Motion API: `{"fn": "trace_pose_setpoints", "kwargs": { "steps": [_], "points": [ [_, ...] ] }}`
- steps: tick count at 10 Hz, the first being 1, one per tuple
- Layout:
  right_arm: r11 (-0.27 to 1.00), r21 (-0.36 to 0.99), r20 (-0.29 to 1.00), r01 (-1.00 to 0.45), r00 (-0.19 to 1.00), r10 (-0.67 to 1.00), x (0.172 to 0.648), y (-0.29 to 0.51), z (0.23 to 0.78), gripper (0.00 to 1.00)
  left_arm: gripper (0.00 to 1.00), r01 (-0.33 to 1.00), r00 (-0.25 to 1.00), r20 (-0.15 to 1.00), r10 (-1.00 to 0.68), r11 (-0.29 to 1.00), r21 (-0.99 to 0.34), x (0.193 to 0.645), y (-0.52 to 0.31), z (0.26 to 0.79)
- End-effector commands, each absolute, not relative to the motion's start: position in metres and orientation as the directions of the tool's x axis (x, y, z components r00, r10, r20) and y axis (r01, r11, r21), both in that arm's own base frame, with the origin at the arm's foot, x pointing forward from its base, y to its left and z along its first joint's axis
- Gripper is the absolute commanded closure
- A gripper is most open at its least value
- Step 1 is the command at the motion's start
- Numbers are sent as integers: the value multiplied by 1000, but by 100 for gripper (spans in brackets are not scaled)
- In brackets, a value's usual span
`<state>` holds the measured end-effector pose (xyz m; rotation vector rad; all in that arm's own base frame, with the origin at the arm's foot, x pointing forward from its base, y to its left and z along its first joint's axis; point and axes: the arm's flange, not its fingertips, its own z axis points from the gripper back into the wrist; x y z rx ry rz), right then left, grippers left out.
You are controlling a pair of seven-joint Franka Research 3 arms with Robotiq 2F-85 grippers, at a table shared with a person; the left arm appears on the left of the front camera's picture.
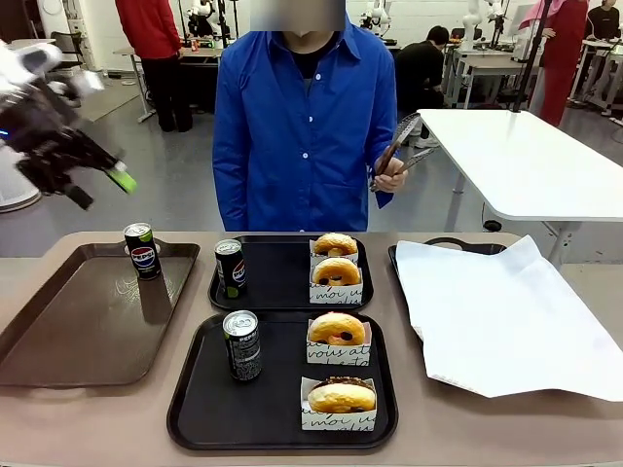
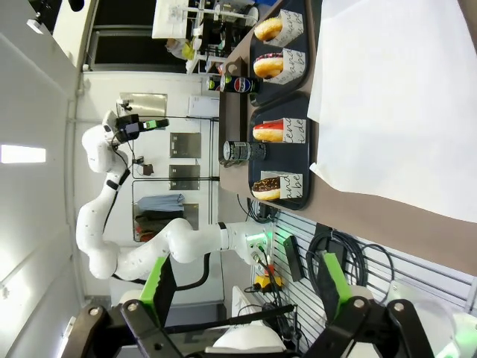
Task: Set up donuts and drinks on trays.
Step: Pick up one Pepsi coke from the Handle tray and place it on the Flat Tray without a Pepsi coke.
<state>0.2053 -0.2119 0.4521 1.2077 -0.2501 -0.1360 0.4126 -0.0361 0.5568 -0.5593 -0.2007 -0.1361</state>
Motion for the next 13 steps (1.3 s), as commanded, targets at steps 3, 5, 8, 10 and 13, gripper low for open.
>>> {"fn": "trace_pose_setpoints", "kwargs": {
  "steps": [3, 5, 8, 10, 13],
  "points": [
    [336, 940, 138, -53, 962, -235, 205, -212, 452, 0, 0, 14, 991, 87, 102, 571, -821, 405, 71, 480],
    [336, 940, 138, -53, 962, -235, 205, -212, 452, 0, 0, 114, 981, 179, 71, 538, -835, 386, 106, 455],
    [336, 940, 138, -53, 962, -235, 205, -212, 452, 0, 0, 202, 954, 282, 103, 477, -856, 362, 154, 436],
    [336, 940, 138, -53, 962, -235, 205, -212, 452, 0, 0, 195, 951, 282, 123, 469, -861, 356, 168, 431],
    [336, 940, 138, -53, 962, -235, 205, -212, 452, 0, 0, 171, 957, 262, 124, 491, -854, 352, 171, 433]
  ]
}}
